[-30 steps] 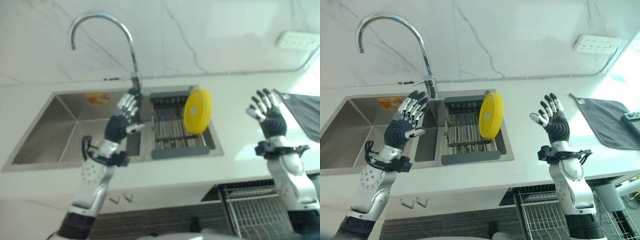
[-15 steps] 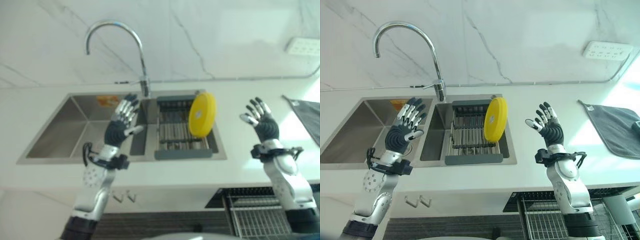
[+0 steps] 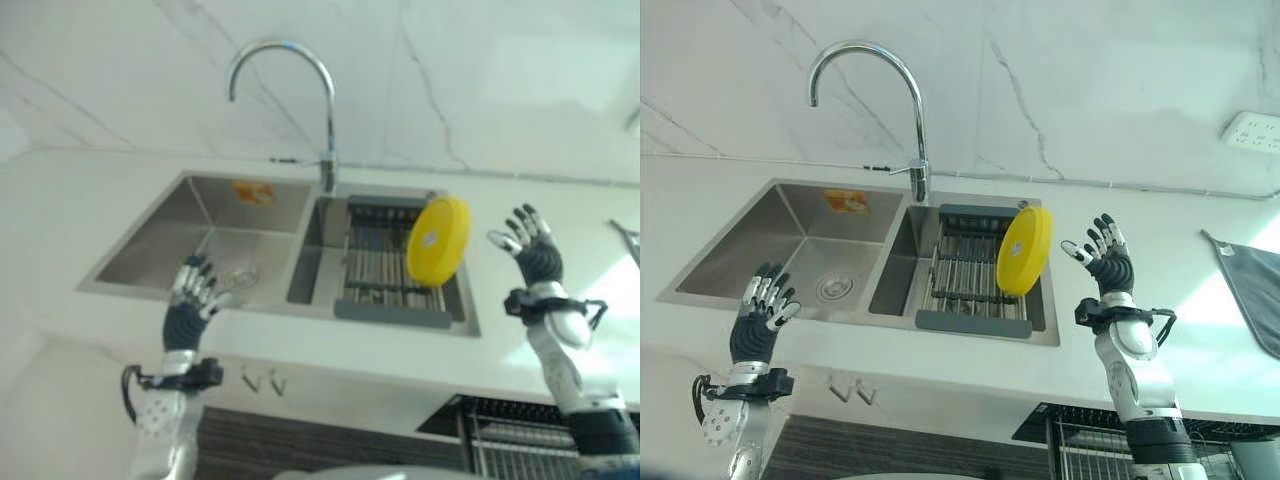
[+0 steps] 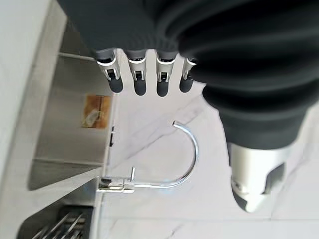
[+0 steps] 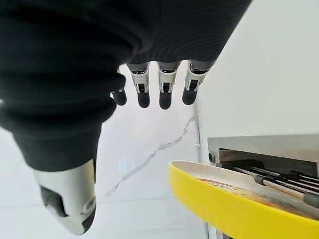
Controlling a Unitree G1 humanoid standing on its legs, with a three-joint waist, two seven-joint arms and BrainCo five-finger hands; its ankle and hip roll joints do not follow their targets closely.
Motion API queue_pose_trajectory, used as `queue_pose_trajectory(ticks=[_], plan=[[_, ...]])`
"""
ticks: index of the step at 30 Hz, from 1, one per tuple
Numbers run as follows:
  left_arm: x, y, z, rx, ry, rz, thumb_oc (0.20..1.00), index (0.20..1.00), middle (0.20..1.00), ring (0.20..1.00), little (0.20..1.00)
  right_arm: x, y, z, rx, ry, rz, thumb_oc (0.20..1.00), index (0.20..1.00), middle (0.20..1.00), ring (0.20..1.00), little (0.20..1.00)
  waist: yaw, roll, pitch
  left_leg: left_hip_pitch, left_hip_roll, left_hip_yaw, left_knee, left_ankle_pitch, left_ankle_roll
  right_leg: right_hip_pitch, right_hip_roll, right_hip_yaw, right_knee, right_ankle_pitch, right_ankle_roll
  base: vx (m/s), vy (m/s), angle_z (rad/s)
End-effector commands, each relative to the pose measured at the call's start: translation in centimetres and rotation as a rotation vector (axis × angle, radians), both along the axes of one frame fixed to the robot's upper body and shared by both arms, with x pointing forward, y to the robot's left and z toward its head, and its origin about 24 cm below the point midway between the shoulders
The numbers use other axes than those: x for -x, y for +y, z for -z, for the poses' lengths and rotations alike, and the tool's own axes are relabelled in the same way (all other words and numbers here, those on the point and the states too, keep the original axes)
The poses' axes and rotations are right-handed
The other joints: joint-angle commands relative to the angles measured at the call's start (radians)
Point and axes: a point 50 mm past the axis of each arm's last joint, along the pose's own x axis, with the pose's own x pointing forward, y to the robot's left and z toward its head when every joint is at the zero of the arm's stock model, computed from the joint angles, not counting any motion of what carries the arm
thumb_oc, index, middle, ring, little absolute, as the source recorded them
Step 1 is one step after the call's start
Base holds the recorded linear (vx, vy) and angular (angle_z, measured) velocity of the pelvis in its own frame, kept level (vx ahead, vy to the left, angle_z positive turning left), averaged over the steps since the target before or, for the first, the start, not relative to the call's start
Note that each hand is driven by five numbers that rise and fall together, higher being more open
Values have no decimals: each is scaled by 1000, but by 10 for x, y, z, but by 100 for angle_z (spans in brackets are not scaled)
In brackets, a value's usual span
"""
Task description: Place the dishes in the dishwasher.
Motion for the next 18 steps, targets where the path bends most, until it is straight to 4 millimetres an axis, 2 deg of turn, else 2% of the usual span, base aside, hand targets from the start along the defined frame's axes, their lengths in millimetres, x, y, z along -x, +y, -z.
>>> queue_pose_trajectory(ticks=[1, 6, 9, 12, 18], plan=[[-14, 9, -33, -89, -163, -11, 1000, 1000, 1000, 1000, 1000, -14, -6, -36, 8, -169, 35, 1000, 1000, 1000, 1000, 1000, 8, -36, -12, -21, -49, 15, 1, -13, 42, 46, -7, -36, 1, -46, -14, 0, 0, 0], [-8, 24, -21, -41, -108, -137, 1000, 1000, 1000, 1000, 1000, -16, -11, -33, 14, -147, 45, 1000, 1000, 1000, 1000, 1000, 15, -37, -14, -20, -50, 13, 1, -11, 41, 51, -9, -44, 1, -48, -15, 15, 4, 11], [-4, 29, -22, -57, -113, -172, 1000, 1000, 1000, 1000, 1000, -17, -14, -34, 11, -132, 55, 1000, 1000, 1000, 1000, 1000, 22, -40, -14, -20, -51, 6, 1, -10, 39, 52, -8, -47, 1, -48, -16, 7, 1, 3], [-6, 31, -30, -72, -159, -180, 1000, 1000, 1000, 1000, 1000, -19, -15, -27, 0, -97, 54, 1000, 1000, 1000, 1000, 1000, 23, -41, -13, -20, -51, 4, 1, -9, 39, 53, -7, -48, 1, -48, -16, 0, 0, 0], [-16, 20, -56, -143, -275, -111, 1000, 1000, 1000, 1000, 1000, -26, -13, -24, -25, -63, 35, 1000, 1000, 1000, 1000, 1000, 22, -40, -12, -18, -50, 1, 1, -12, 39, 55, -7, -46, 1, -49, -16, 0, 0, 0]])
